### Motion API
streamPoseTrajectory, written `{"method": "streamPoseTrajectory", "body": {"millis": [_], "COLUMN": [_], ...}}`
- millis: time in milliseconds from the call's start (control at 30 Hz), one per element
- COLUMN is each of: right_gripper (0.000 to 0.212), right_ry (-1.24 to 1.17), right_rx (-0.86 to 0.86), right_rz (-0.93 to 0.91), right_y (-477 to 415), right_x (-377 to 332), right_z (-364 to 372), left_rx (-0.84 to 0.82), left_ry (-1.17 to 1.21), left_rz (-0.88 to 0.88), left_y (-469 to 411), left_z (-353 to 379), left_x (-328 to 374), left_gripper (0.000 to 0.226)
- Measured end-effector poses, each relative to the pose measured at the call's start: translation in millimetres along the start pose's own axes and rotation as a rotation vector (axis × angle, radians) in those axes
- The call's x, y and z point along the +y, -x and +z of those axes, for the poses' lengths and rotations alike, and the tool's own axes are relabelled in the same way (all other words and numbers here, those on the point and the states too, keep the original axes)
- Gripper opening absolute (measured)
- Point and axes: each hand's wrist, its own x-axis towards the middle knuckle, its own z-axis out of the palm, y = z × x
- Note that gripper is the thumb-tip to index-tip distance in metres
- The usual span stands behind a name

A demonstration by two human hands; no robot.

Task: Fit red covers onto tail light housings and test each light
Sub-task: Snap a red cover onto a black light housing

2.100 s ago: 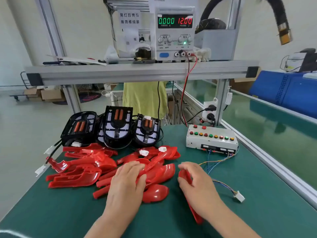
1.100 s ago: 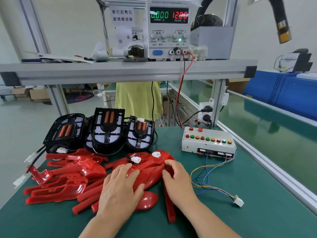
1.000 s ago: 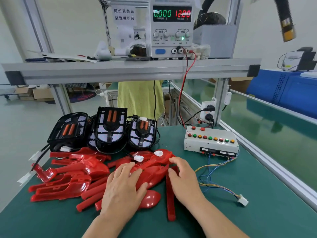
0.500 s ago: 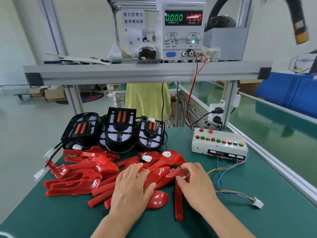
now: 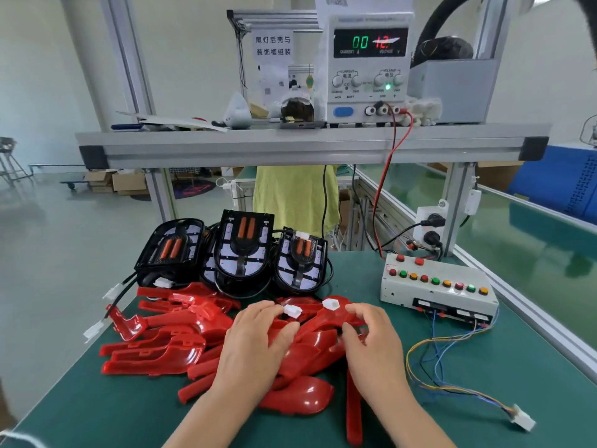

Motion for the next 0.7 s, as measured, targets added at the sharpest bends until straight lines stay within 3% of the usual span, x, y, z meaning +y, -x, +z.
{"method": "streamPoseTrajectory", "body": {"millis": [300,700], "right_gripper": [0.041,0.039], "right_ry": [-0.089,-0.216], "right_rx": [-0.044,-0.046], "right_rz": [-0.013,0.003], "right_y": [3,2], "right_x": [14,10], "right_z": [6,5], "left_rx": [0.163,0.033], "left_ry": [-0.235,-0.745], "left_rz": [-0.103,-0.024], "left_y": [-69,-119], "left_z": [-2,9], "left_x": [-27,-36], "left_gripper": [0.052,0.038]}}
